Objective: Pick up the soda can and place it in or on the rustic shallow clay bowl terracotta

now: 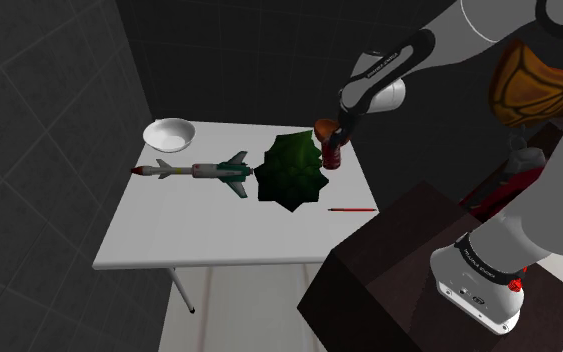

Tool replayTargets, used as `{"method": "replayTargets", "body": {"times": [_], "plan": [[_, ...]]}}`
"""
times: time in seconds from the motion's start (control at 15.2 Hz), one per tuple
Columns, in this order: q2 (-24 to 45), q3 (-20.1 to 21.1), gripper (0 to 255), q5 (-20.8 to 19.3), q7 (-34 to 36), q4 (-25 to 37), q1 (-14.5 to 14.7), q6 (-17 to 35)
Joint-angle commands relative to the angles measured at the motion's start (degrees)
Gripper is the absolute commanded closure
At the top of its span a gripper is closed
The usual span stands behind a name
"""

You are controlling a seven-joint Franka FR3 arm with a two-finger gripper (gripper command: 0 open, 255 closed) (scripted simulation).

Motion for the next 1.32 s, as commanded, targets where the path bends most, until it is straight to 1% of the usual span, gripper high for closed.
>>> {"method": "replayTargets", "body": {"times": [0.0,1.25], "plan": [[-1.43,-0.30,255,-0.48,0.42,-0.15,0.22,-1.26],[-13.12,-1.91,255,-4.55,3.79,1.06,1.18,-13.94]]}}
